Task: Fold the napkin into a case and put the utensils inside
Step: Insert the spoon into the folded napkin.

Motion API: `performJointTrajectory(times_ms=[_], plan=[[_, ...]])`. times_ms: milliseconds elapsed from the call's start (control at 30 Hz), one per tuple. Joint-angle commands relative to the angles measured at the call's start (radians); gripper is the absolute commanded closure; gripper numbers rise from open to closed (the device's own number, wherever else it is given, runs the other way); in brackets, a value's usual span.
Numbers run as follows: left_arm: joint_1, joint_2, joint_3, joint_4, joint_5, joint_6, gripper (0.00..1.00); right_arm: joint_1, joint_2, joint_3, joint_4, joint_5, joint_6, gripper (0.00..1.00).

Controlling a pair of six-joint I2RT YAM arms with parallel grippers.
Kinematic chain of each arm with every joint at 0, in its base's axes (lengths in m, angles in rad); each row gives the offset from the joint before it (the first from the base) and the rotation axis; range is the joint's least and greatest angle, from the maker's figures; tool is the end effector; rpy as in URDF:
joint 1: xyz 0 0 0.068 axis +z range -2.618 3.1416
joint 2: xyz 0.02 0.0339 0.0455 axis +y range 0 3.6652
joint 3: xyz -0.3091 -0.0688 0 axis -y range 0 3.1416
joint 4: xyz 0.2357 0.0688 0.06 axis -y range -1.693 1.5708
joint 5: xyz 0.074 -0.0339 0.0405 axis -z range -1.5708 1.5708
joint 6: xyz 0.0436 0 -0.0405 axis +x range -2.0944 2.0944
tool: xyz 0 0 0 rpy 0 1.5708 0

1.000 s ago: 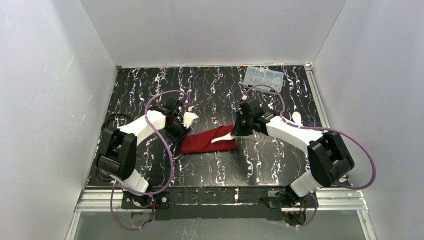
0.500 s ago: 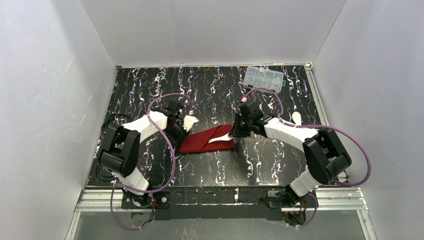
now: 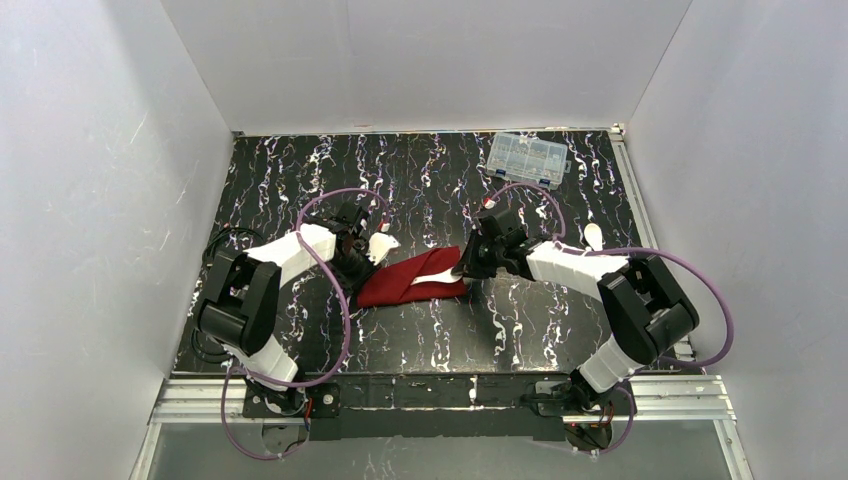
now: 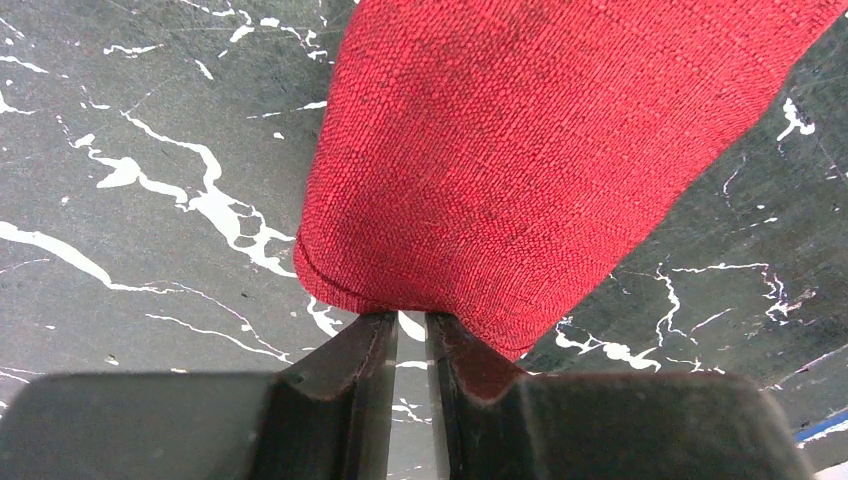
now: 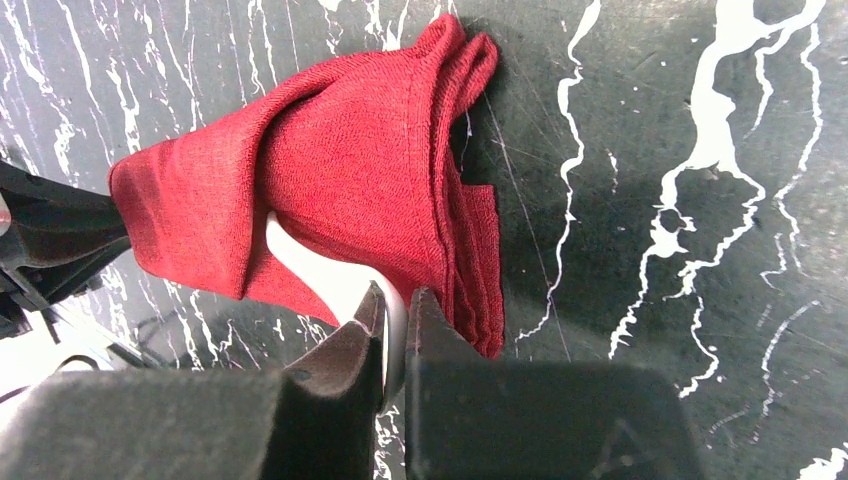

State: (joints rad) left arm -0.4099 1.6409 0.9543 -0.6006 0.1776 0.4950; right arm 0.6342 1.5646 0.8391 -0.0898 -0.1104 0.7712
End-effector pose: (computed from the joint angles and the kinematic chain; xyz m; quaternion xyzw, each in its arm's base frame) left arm 0.2672 -0.1245 0.2066 0.4423 0.8814 -0.0817 0.1444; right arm 0.2507 0.1903 0.2257 0.0432 0.9273 0.2771 0.2479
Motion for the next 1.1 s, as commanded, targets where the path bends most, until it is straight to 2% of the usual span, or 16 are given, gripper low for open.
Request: performJointTrajectory(times_ms=[0,533,1067], plan=[[-0.011,-0.025,-0.032,0.01,0.005,0.027,0.85,0.0,0.035,-0.027,0.118,-0.034,0.053,0.99],[-0.012,-0.021,-0.056,0.041,-0.001,0.053,0.88,0.027,0.068,-0.016,0.185,-0.084,0.09,0.99],[-0.012,-0.012,-0.05,0.041,-0.001,0.063,0.89,0.095,0.098,0.0,0.272,-0.03,0.107,0.99]])
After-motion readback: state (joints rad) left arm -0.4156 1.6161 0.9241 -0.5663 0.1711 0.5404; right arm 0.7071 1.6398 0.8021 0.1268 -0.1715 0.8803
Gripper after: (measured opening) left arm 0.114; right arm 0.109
